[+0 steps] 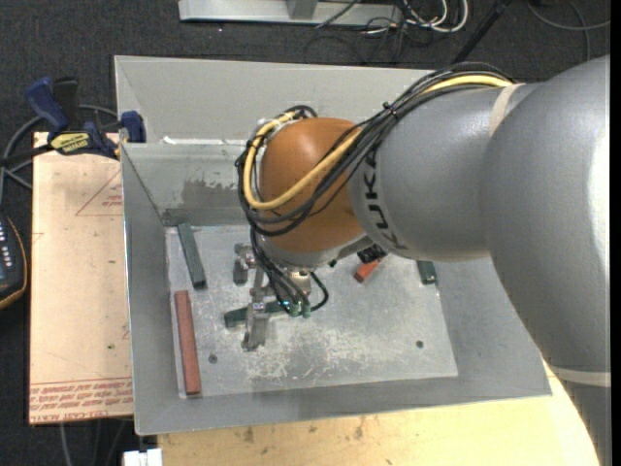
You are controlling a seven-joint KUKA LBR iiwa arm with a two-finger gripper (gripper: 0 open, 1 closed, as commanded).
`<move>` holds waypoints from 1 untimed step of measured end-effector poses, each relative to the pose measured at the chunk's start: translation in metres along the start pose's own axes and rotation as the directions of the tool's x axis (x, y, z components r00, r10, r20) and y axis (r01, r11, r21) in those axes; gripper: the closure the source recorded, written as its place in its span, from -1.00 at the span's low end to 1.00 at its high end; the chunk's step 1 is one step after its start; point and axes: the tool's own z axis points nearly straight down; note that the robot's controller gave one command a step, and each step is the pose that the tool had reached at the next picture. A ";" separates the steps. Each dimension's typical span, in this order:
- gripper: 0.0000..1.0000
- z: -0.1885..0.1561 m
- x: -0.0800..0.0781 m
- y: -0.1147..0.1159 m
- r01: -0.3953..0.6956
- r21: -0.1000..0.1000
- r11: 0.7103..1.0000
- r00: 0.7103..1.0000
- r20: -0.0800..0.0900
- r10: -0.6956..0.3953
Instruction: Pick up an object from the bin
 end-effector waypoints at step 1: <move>-1.00 0.077 -0.075 -0.069 0.063 0.002 0.998 0.998 0.007 -0.063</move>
Offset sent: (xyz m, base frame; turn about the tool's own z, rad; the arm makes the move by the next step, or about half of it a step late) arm 0.0731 -0.0640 -0.0744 -0.0701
